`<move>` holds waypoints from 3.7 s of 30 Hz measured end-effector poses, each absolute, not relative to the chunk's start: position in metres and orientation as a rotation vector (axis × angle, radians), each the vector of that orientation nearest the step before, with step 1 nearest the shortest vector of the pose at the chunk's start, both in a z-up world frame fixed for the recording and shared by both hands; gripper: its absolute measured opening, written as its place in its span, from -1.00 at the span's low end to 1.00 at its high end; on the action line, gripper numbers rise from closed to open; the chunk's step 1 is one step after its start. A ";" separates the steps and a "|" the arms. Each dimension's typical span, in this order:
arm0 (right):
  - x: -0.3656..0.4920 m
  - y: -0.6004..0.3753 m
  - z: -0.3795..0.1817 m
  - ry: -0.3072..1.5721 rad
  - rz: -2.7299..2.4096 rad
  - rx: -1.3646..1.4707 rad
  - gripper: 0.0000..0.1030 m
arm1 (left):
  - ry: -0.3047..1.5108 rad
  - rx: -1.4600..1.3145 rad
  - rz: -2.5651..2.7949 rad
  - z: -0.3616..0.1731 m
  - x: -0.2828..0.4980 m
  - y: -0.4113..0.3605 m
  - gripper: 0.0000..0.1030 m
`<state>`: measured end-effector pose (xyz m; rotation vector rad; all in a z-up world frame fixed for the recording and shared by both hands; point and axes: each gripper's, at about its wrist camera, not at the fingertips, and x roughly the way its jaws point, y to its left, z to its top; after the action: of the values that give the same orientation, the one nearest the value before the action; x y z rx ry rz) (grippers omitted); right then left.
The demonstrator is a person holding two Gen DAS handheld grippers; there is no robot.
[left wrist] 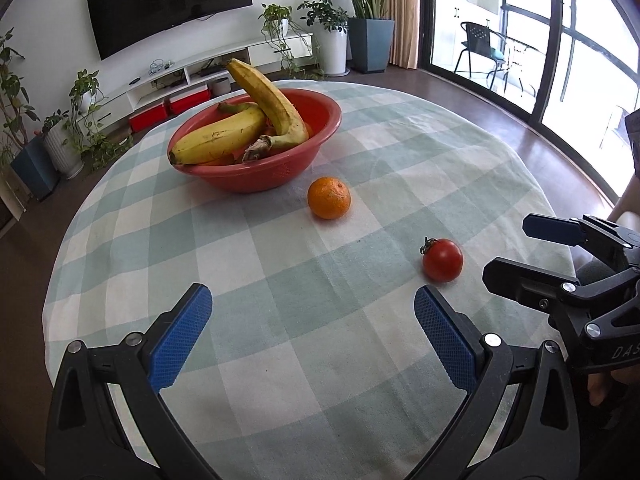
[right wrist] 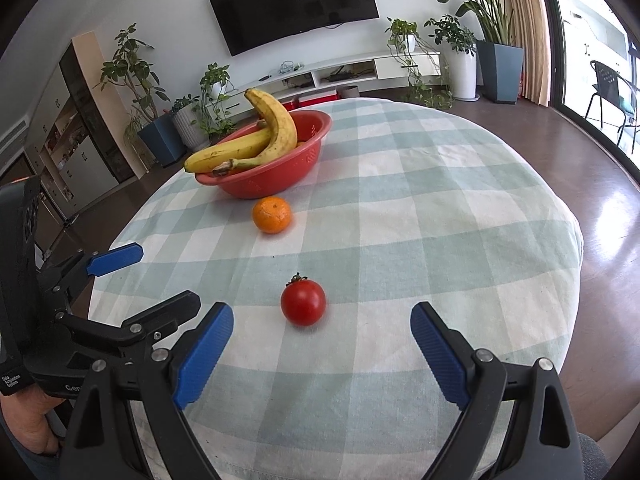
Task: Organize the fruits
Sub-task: 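Withdraw both tools from the bowl toward the orange and tomato, then lower the left tool around the orange and close it, then grasp the red tomato with the right tool while the left tool holds the orange, then carry the orange and the tomato over the red bowl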
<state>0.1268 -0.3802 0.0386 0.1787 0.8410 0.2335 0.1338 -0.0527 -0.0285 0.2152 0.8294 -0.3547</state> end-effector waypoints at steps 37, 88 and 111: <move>0.128 -0.388 0.032 0.832 0.223 0.212 0.64 | 0.984 0.283 -0.438 -0.071 0.263 -0.105 -0.10; 0.157 -0.339 0.011 0.953 0.229 -0.033 -0.30 | 0.918 0.015 -0.477 -0.061 0.125 0.000 -0.32; 0.192 -0.343 0.104 0.802 0.325 0.028 -0.34 | 0.760 0.069 -0.454 0.034 0.184 0.014 -0.32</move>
<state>0.1924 -0.3429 0.1045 0.0281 0.8021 0.3248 0.1840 0.0139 0.0338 0.0690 0.7596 -0.4543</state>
